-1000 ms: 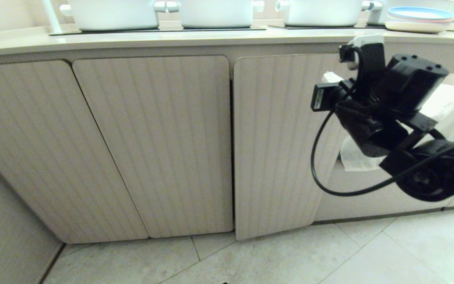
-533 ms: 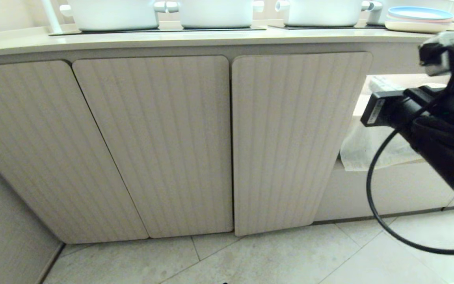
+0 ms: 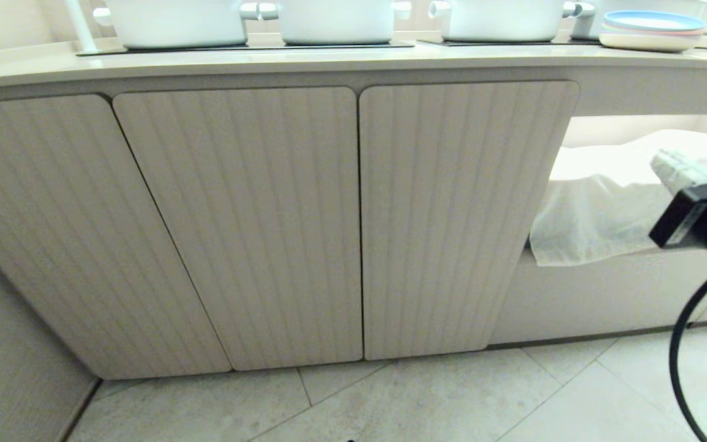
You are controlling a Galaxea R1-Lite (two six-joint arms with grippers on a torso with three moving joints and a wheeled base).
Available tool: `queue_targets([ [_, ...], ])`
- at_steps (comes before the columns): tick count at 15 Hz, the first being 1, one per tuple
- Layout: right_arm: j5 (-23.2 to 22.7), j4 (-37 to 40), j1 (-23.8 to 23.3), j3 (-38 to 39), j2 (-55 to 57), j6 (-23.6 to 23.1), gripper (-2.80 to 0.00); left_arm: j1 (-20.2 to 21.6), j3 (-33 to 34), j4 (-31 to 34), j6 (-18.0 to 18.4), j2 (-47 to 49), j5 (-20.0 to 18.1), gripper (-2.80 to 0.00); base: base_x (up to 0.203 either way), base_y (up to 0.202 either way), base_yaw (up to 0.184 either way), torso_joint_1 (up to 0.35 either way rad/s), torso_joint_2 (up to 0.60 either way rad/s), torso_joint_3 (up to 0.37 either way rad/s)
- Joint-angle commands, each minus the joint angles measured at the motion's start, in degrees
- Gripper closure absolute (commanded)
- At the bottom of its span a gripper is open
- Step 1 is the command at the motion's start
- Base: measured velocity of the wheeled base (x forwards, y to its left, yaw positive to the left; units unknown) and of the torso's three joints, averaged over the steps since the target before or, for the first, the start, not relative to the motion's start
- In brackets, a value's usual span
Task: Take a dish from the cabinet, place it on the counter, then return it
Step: Close the cabinet door
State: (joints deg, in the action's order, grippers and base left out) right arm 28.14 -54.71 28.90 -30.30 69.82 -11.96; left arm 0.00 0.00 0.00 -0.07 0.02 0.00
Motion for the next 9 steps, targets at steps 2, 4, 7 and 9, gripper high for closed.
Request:
queue_targets([
  [2, 0.2, -0.3, 0.0, 7.5, -5.3, 0.0, 0.0, 0.0, 0.0, 0.0, 0.0, 0.0, 0.0, 0.0, 0.0, 0.0, 0.0, 0.0, 0.0, 0.0],
  [4, -0.2, -0.1, -0.1, 13.8, -9.0, 0.1, 0.0, 0.0, 0.0, 0.0, 0.0, 0.0, 0.1, 0.0, 0.0, 0.0, 0.0, 0.0, 0.0, 0.0],
  [7, -0.5, -0.6, -0.7, 21.5, -12.4, 0.2, 0.0, 0.0, 0.0, 0.0, 0.0, 0.0, 0.0, 0.0, 0.0, 0.0, 0.0, 0.0, 0.0, 0.0],
  [9, -2.3, -0.7, -3.9, 24.9, -14.5, 0.2, 0.0, 0.0, 0.0, 0.0, 0.0, 0.0, 0.0, 0.0, 0.0, 0.0, 0.0, 0.0, 0.0, 0.0],
])
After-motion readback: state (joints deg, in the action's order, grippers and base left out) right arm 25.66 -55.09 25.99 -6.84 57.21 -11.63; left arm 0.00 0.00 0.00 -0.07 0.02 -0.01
